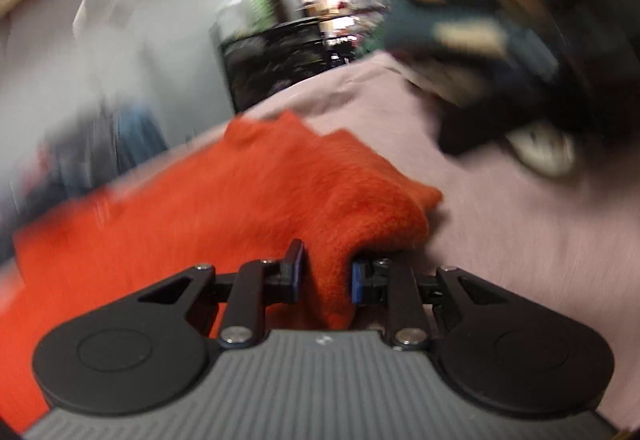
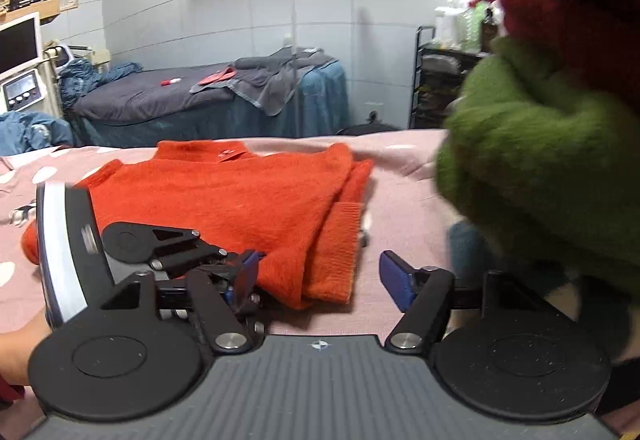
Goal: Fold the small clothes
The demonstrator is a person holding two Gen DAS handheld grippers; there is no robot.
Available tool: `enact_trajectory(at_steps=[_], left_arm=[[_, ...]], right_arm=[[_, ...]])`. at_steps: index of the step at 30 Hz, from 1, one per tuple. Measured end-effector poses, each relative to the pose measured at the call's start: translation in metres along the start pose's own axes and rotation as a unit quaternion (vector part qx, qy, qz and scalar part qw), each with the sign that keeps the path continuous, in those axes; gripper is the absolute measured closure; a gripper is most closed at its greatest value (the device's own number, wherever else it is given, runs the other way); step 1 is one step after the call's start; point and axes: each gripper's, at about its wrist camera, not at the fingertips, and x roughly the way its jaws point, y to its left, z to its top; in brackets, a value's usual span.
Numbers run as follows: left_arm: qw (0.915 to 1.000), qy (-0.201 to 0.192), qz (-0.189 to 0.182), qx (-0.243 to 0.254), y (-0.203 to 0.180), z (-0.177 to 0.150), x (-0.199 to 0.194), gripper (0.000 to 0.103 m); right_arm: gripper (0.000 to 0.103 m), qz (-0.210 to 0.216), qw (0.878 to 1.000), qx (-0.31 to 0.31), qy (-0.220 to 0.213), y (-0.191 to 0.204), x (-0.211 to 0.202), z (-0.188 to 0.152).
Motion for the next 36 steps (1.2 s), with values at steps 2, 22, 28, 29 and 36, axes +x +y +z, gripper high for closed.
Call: enact_trajectory(at_steps=[2,22,28,29,36], left_arm=[[0.9983,-0.002,-0.022,-0.053,0.021,-0.003,-0.001,0.081],[0.9982,0.01,-0.026,-0.054,0.028,0.002,0.003,0.079],[0.9981,0.011,-0.024,-0.055,0.03,0.003,0.005,0.079],[0.9981,0.011,-0.023,-0.055,0.029,0.003,0.005,0.079],[0.9977,0.012,-0.023,-0.062,0.028,0.003,0.003,0.079]], right_arm=[[0.0,0.015,1.0,0.008,0.002,0.006,0.006,0.005],[0.0,-0.02,0.992,0.056,0.107,-0.035,0.154,0.055],[0.0,0.032,0.991,0.094,0.085,-0.037,0.163,0.043],[0.0,0.043,0.991,0.093,0.085,-0.035,0.164,0.044],[0.06,0.064,0.983,0.148,0.091,-0.048,0.175,0.049]])
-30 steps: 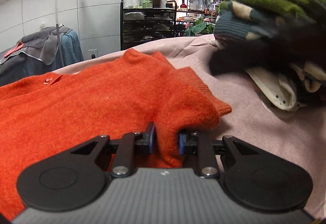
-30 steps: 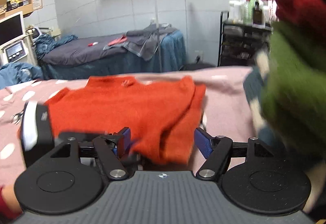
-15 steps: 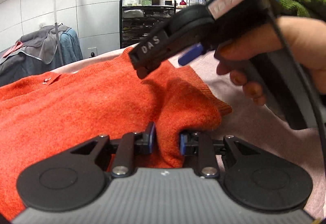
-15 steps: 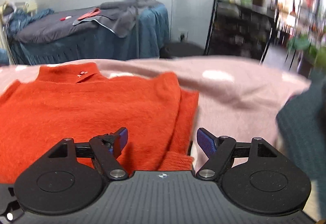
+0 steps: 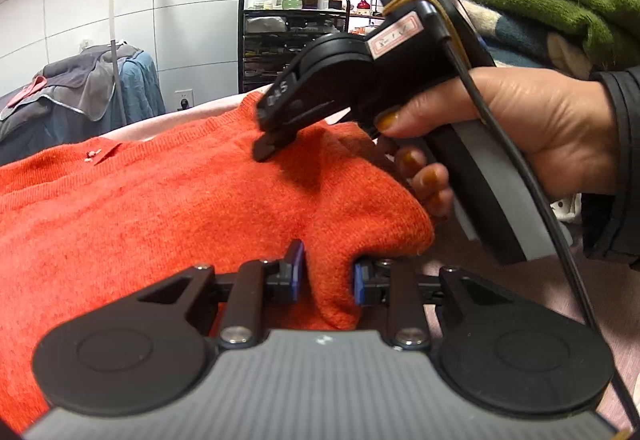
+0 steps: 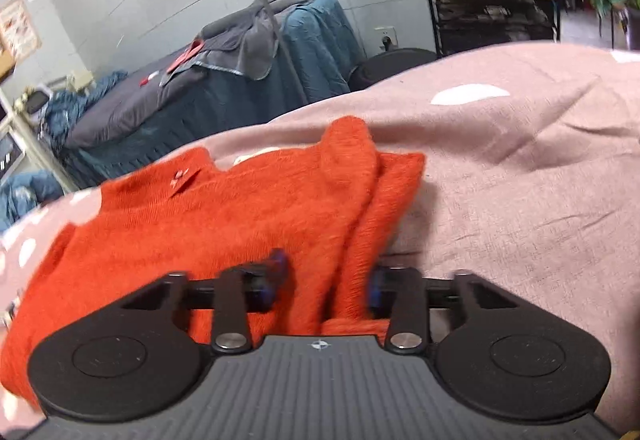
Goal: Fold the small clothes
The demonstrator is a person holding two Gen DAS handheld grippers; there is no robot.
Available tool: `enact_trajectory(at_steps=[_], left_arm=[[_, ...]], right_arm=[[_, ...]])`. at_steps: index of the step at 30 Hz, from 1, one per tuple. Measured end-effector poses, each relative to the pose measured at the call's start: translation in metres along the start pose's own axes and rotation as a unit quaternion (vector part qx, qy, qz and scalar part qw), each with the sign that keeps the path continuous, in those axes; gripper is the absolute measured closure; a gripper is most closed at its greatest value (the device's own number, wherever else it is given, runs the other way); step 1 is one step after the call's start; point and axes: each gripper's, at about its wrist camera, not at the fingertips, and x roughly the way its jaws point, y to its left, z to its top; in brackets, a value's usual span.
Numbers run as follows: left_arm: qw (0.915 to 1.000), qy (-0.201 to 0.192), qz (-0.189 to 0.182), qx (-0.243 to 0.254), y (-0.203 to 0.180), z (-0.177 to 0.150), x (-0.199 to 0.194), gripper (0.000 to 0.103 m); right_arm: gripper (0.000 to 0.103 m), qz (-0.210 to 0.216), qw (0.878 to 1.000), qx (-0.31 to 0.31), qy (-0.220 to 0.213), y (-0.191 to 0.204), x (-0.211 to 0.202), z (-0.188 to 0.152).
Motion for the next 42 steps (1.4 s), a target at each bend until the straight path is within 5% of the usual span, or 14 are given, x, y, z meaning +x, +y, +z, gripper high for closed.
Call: enact_trajectory(at_steps=[4,8,14,22,29,33,37,40,42], left_arm=[[0.9999,-0.005,-0.002,-0.012,0.002,0.0,-0.002,0.08],[0.9991,-0.022,-0.002,-0.038,0.006,0.003,-0.013,0.083],[0.9935,-0.078,0.009,-0.082,0.026,0.008,-0.051,0.086],[0.96,-0.161,0.075,-0.216,0.102,-0.017,-0.138,0.086],[0.9257,-0.167,0.143,-0.308,0.158,-0.065,-0.182,0.086],[0.9197,-0.147,0.172,-0.321,0.171,-0.095,-0.194,0.086],[0.8989,-0.143,0.173,-0.377,0.185,-0.126,-0.209,0.086],[0.8925,-0.141,0.179,-0.389,0.187,-0.134,-0.213,0.084],[0.8898,-0.141,0.192,-0.389,0.185,-0.133,-0.216,0.082]], right_arm=[[0.074,0.002,1.0,-0.007,-0.001,0.006,-0.005,0.003],[0.075,0.007,1.0,-0.022,-0.013,0.024,-0.01,0.012],[0.076,0.072,0.996,-0.046,-0.009,0.076,-0.02,0.038],[0.076,0.175,0.984,0.01,0.026,0.166,-0.005,0.052],[0.076,0.189,0.979,-0.04,0.071,0.26,0.039,0.013],[0.075,0.175,0.978,-0.056,0.097,0.287,0.061,-0.014],[0.061,0.172,0.977,-0.047,0.115,0.295,0.073,-0.036],[0.034,0.203,0.97,-0.03,0.135,0.296,0.072,-0.046],[0.033,0.23,0.965,-0.027,0.123,0.295,0.06,-0.046]])
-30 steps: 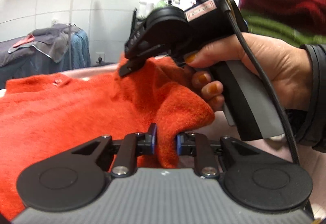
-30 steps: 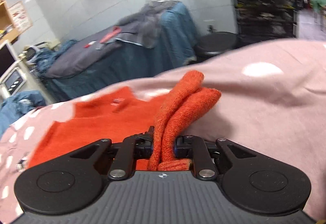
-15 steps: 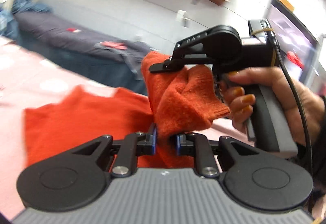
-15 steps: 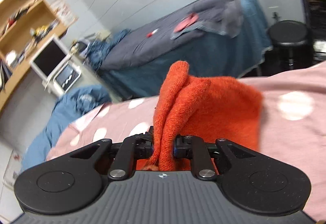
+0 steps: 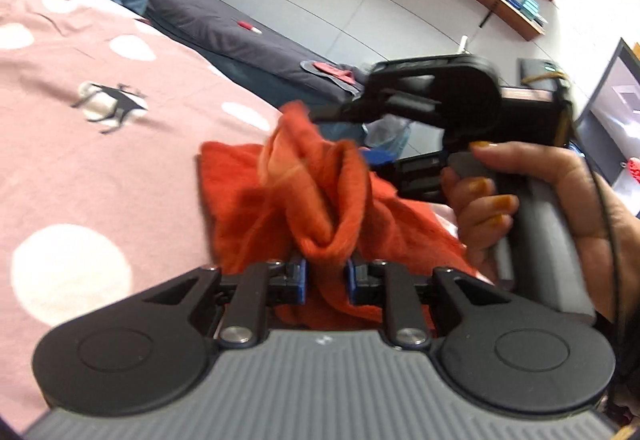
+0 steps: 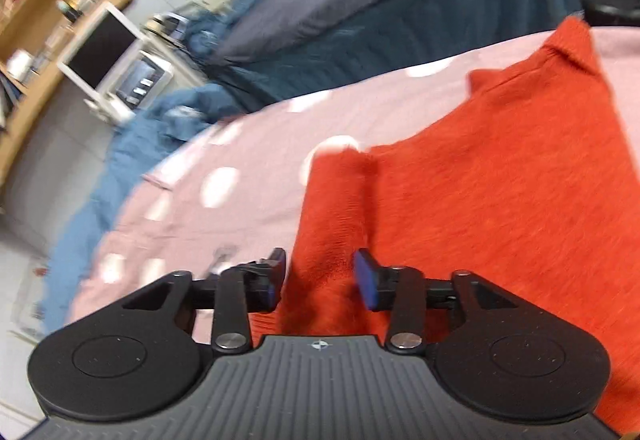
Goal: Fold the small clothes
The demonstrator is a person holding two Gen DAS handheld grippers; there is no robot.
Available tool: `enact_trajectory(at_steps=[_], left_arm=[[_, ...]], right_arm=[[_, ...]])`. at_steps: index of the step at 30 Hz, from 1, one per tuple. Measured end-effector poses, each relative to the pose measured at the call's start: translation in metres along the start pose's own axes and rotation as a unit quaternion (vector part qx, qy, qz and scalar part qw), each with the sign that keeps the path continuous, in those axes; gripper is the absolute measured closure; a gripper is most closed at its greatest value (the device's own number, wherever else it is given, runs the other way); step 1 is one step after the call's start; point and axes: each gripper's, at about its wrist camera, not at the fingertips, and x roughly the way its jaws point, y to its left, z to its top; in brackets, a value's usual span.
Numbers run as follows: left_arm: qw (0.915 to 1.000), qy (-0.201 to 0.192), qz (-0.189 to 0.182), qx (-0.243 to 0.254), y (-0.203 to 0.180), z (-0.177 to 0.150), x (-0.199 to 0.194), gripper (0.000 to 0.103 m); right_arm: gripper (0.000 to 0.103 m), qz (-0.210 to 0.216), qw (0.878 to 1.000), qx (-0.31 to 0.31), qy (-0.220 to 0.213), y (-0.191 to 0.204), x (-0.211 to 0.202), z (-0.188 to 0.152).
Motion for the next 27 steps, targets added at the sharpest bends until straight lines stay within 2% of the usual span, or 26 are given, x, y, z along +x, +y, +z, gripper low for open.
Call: enact_trajectory(at_steps=[4,6,7,8,11,13,16,18,19,20,21,22,27], left_arm=[[0.9993,-0.001,0.02,-0.031,0.01,0.0,-0.013,0.078],[0.9978,0.002,0.029,-0.06,0.018,0.001,-0.014,0.073],[0.9971,0.006,0.031,-0.069,0.022,0.0,-0.015,0.071],[0.9968,0.011,0.034,-0.071,0.024,0.0,-0.014,0.071],[0.9967,0.014,0.061,-0.051,0.021,0.0,-0.018,0.066],[0.9952,0.012,0.085,-0.046,0.02,0.0,-0.023,0.054],[0.9924,0.019,0.107,-0.058,0.027,0.004,-0.03,0.055],[0.9934,0.024,0.077,-0.082,0.033,0.006,-0.036,0.055],[0.9932,0.027,0.059,-0.096,0.033,0.006,-0.04,0.051],[0.9928,0.03,0.042,-0.108,0.033,0.007,-0.04,0.046],[0.9924,0.034,0.024,-0.115,0.031,0.006,-0.042,0.032],[0.9918,0.038,0.01,-0.122,0.028,0.004,-0.041,0.023],[0.9894,0.057,-0.002,-0.134,0.015,-0.01,-0.024,0.02]], right_arm=[[0.032,-0.019,0.996,-0.08,-0.042,0.013,-0.032,-0.003],[0.024,-0.05,0.989,-0.119,-0.067,0.013,-0.049,-0.009],[0.015,-0.065,0.986,-0.131,-0.078,0.011,-0.055,-0.011],[0.01,-0.074,0.984,-0.139,-0.087,0.005,-0.065,-0.015],[0.008,-0.099,0.979,-0.146,-0.105,-0.017,-0.095,-0.025],[0.002,-0.11,0.98,-0.125,-0.11,-0.038,-0.113,-0.032],[0.001,-0.105,0.987,-0.062,-0.101,-0.071,-0.133,-0.043],[0.0,-0.099,0.99,-0.028,-0.1,-0.091,-0.142,-0.052],[0.0,-0.094,0.99,-0.012,-0.099,-0.099,-0.146,-0.056],[0.0,-0.088,0.991,0.003,-0.1,-0.104,-0.148,-0.061],[0.0,-0.079,0.992,0.021,-0.1,-0.111,-0.149,-0.065],[0.0,-0.067,0.992,0.041,-0.099,-0.118,-0.15,-0.07],[0.0,-0.006,0.987,0.133,-0.088,-0.137,-0.146,-0.088]])
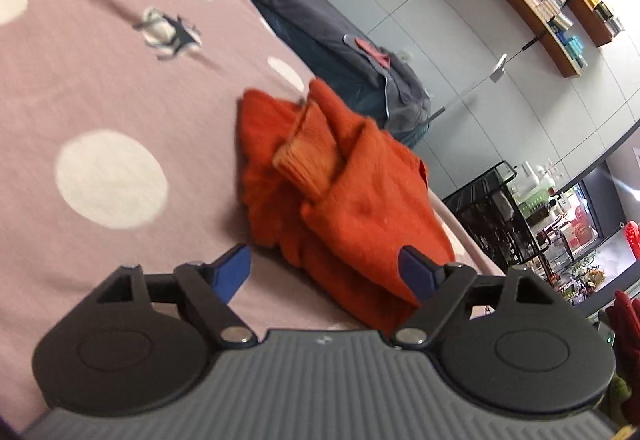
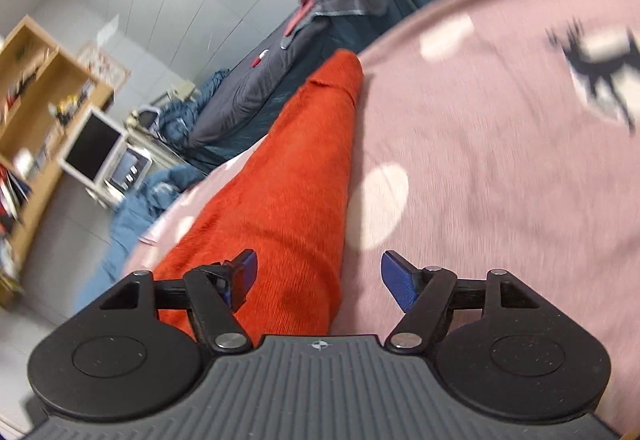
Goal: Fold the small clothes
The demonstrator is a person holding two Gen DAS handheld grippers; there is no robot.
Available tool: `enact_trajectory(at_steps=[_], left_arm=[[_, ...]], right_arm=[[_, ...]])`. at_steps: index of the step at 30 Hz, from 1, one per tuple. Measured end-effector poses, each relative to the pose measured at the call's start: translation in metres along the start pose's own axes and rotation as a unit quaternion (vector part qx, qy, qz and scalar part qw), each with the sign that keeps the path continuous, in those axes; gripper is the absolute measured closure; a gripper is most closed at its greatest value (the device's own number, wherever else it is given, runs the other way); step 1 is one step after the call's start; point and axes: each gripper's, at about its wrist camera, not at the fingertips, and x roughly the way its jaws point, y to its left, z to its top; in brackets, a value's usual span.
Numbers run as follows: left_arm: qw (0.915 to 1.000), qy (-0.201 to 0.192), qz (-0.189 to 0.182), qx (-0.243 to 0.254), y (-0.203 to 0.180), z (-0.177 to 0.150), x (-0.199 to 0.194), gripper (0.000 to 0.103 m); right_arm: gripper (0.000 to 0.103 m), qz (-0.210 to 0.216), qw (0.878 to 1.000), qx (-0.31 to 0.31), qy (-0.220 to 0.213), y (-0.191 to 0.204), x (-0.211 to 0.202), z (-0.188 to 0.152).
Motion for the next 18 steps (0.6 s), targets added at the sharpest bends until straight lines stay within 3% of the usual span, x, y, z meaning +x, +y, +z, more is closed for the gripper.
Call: enact_trajectory(at_steps=[7,12,18], left_arm=[[0.999,-0.001,-0.012,-0.044,0.01,-0.001,0.042,0.017],[0.997,-0.022,-0.022,-0.071,0.015,0.013,0.06,0.017],[0.998,-0.01,-0.014,-0.061,0.006,0.035,0.091,0.022]], right_arm=[[0.0,0.037,0.999,0.02,0.019,-0.002,0.014,-0.006],[0.0,0.035,0.999,0.018,0.012,0.001,0.038,0.011],[0.0,0.008,0.999,-0.02,0.025,0.01,0.085,0.041]])
